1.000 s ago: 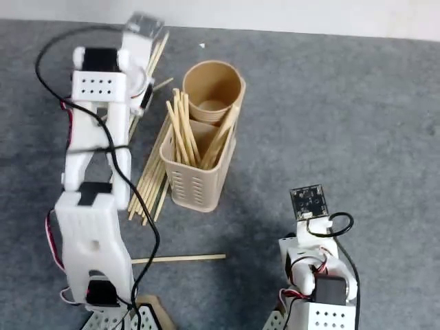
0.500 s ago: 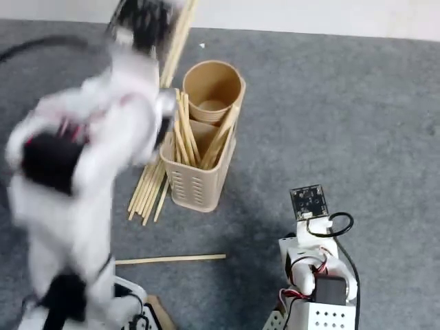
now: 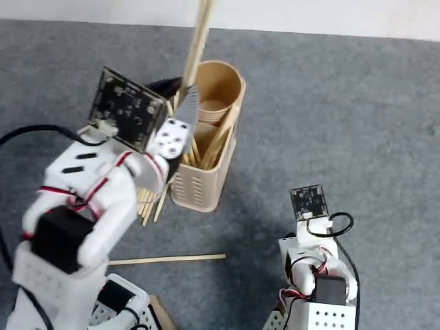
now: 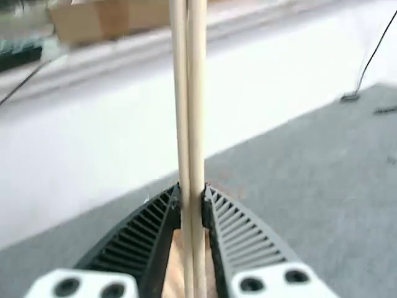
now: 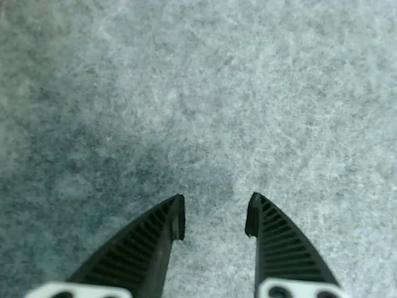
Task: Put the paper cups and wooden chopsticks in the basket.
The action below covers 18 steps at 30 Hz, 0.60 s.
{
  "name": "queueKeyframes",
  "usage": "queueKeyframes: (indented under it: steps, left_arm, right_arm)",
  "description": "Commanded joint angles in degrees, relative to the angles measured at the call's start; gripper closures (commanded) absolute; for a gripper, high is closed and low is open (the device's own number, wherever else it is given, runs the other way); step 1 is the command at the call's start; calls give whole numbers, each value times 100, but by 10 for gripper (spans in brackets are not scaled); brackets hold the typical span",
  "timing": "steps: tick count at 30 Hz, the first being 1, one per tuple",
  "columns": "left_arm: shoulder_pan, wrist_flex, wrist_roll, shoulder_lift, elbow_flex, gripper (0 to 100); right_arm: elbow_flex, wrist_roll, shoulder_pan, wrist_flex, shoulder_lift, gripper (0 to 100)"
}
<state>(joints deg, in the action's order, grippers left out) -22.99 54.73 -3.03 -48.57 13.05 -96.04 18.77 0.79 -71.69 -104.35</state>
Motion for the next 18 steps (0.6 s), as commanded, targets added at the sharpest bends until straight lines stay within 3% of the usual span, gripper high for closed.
queueKeyframes:
  steps: [1, 4, 11, 15, 18]
  left_arm:
    - [-347, -897, 35, -75, 330, 996]
    - [-347, -1468, 26, -75, 919, 996]
    - [382, -2699, 53, -84, 2835, 996]
    - [673, -2752, 53, -136, 3380, 989]
    - [752, -2752, 62, -136, 3380, 895]
  right_arm:
    - [-673, 53, -57, -31, -66, 829]
    - [-673, 53, -57, -31, -66, 829]
    - [-673, 53, -57, -31, -66, 829]
    - [-673, 53, -57, -31, -66, 829]
    - [-673, 53, -57, -31, -66, 829]
